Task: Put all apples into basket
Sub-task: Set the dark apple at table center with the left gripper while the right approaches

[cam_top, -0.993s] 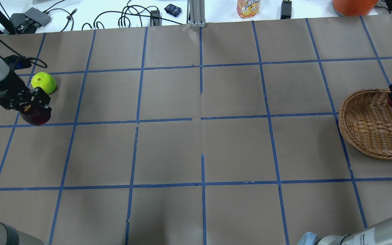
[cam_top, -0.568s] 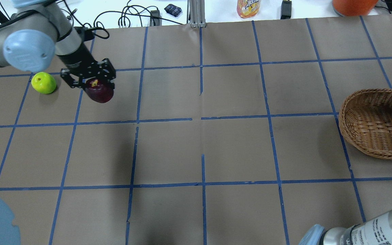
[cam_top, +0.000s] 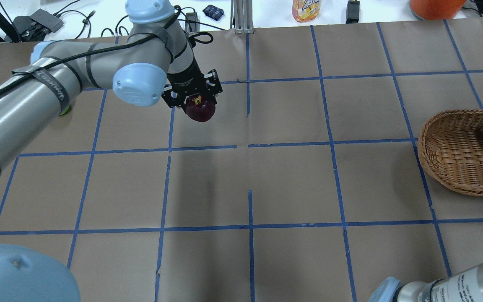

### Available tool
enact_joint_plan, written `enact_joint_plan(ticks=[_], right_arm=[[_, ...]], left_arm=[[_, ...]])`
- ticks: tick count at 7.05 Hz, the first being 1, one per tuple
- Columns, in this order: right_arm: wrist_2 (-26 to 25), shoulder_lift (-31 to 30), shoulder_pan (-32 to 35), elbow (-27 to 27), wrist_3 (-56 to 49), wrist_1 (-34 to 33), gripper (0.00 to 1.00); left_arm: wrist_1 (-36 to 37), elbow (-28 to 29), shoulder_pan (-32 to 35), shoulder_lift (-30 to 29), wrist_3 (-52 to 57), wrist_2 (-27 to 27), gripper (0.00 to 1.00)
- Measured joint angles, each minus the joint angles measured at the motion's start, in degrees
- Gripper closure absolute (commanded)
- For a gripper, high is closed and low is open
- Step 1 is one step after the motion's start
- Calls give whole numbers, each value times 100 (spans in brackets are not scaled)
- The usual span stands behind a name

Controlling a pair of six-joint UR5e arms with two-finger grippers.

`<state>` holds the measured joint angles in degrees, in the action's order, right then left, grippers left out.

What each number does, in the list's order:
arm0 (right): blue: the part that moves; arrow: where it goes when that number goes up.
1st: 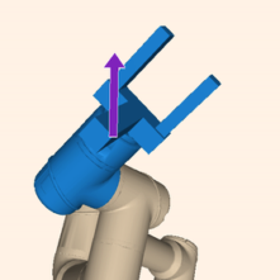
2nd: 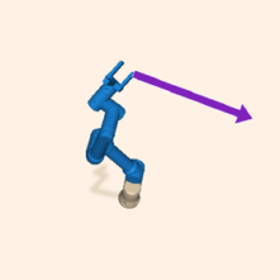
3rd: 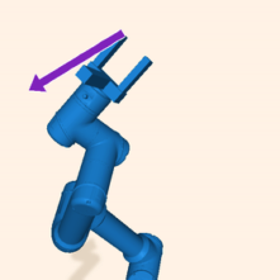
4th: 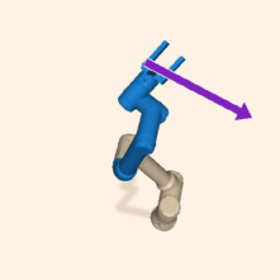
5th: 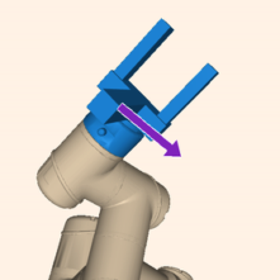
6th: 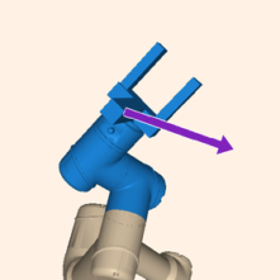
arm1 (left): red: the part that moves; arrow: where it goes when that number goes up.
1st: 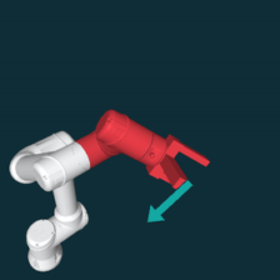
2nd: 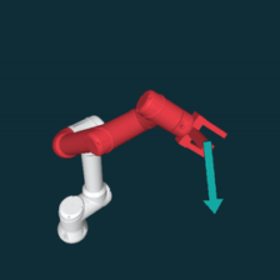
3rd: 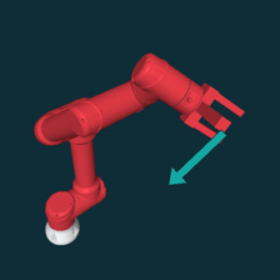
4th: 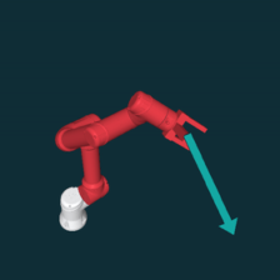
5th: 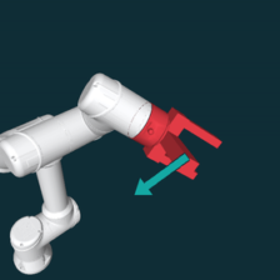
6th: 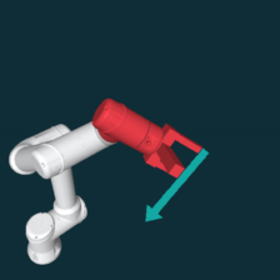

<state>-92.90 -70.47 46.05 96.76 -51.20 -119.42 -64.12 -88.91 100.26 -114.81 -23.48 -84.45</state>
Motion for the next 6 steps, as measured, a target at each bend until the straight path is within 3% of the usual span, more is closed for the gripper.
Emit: enact_joint_plan(ticks=[2, 3, 4, 5, 6], right_arm=[[-9, -434, 723, -171, 402, 594, 0], [20, -613, 1213, -197, 956, 935, 0], [117, -730, 1679, -191, 1649, 1200, 0], [272, -803, 2100, -183, 2432, 1360, 0], [464, -817, 2539, -179, 3263, 1411, 0]], left_arm=[[695, 16, 403, -396, -203, -1, 99], [964, 29, 509, -572, -224, 1, 48], [1303, 20, 578, -760, -223, -5, 15], [1616, -18, 659, -912, -223, -15, 2], [1790, -46, 722, -1023, -233, -11, 0]])
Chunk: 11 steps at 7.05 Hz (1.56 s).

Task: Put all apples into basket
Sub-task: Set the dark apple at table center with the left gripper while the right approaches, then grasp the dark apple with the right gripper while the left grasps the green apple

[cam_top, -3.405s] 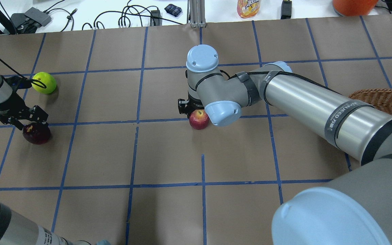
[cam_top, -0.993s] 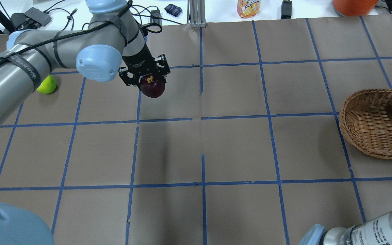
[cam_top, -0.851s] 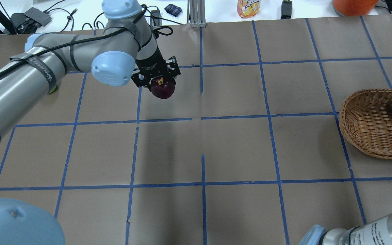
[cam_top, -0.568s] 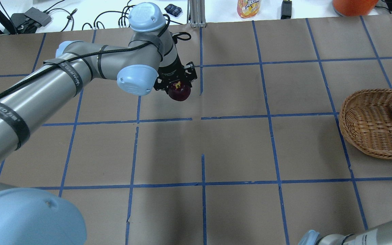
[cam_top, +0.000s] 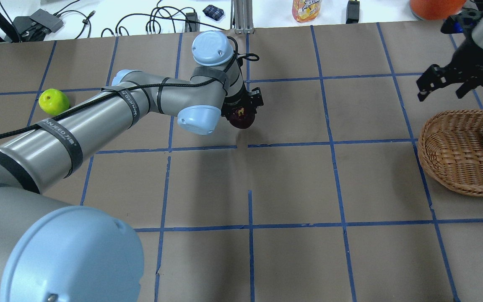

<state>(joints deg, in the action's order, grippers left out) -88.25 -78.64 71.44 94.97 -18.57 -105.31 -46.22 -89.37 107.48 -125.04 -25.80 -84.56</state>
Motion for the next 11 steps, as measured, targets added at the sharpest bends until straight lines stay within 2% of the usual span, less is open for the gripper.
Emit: enact_joint_plan(ticks=[2, 5, 6, 8, 10, 11], right_arm=[[204, 91, 842, -1, 1350, -40, 0], [249, 579, 1941, -123, 2879, -804, 0], [253, 806, 2290, -301, 3370, -964, 0], [240, 1395, 2980, -963, 4412, -1067, 0], [172, 2078, 3526, -1663, 5100, -1112, 0], [183, 2321, 3707, -1833, 5201, -1125, 0]], left_arm=[[-188, 13, -123, 97, 219, -10, 0], [-1795, 137, -1388, 991, 1841, 125, 0], [-2271, 141, -2019, 1270, 2554, 128, 0], [-2783, 111, -3187, 1563, 3675, 63, 0], [-2832, 74, -4225, 1411, 4753, -85, 0], [-2686, 139, -4539, 1253, 5093, -291, 0]])
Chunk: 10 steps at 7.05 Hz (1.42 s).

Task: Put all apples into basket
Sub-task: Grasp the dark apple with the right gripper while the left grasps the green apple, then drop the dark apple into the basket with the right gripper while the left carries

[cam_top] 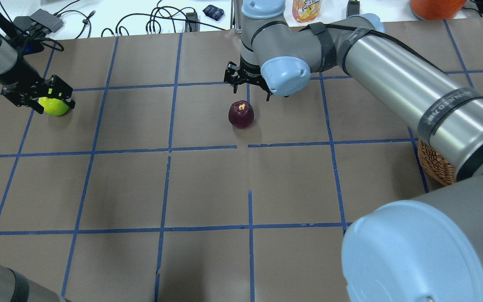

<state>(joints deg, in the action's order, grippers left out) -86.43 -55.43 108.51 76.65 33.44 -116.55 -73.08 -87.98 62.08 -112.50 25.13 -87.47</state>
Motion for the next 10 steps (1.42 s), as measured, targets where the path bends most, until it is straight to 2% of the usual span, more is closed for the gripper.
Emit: enact_joint_plan(ticks=[2, 3, 4, 5, 6, 8, 9, 10], right_arm=[[-36, 351, 207, -72, 32, -193, 0], [-116, 518, 252, -67, 21, -353, 0], [-306, 640, 275, -45, 2, -424, 13], [-503, 718, 291, 6, -12, -453, 59], [-565, 749, 298, 41, -25, -465, 88], [-563, 617, 196, 41, -197, -403, 88], [-564, 346, -38, 73, -441, -229, 87], [-562, -21, -417, 119, -900, 199, 87]], left_arm=[[680, 160, -204, -407, 524, -453, 0], [841, 364, -240, -653, 627, -485, 0], [895, 649, -258, -923, 655, -421, 0], [911, 890, -263, -1197, 640, -250, 0], [939, 1029, -262, -1426, 589, -74, 0], [1115, 1214, -254, -1792, 542, 98, 0], [1180, 1311, -256, -1935, 554, 107, 13], [1235, 1391, -258, -2052, 560, 105, 89]])
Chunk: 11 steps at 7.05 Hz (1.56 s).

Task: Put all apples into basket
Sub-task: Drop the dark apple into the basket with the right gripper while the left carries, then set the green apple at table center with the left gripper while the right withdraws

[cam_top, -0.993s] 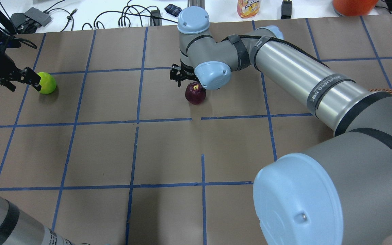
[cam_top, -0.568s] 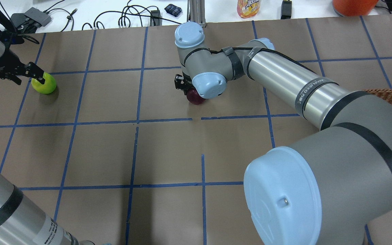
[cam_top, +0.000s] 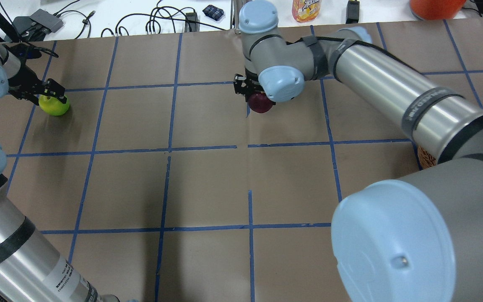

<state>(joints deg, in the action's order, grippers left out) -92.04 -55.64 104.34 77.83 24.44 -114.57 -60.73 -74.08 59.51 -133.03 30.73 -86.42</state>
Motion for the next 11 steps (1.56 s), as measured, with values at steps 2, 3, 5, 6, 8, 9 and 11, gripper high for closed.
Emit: enact_joint_plan(ticks=[2, 3, 5, 6, 8, 9, 11], right_arm=[[-33, -954, -975, 418, -1357, 907, 83], [-66, -1524, -1620, 931, -2417, 1014, 83], [-50, -2341, -3289, 2160, -4769, 386, 83], [-48, -2443, -4114, 2568, -5713, -43, 83], [7, -2208, -5260, 2859, -7024, -715, 67], [119, -1975, -5586, 2889, -7422, -994, 3], [420, -1808, -5824, 2920, -7711, -1160, 0]], left_arm=[[36, 74, 26, -45, -19, -22, 100], [-62, 105, 80, 53, -79, -34, 100], [-833, 255, 666, 444, -966, -66, 100], [-1275, 212, 1271, 692, -1873, -69, 100], [-1483, -277, 2536, 1115, -3525, -21, 100], [-1346, -506, 3143, 1208, -4309, -6, 100], [-1154, -676, 4295, 1150, -5269, -23, 100]])
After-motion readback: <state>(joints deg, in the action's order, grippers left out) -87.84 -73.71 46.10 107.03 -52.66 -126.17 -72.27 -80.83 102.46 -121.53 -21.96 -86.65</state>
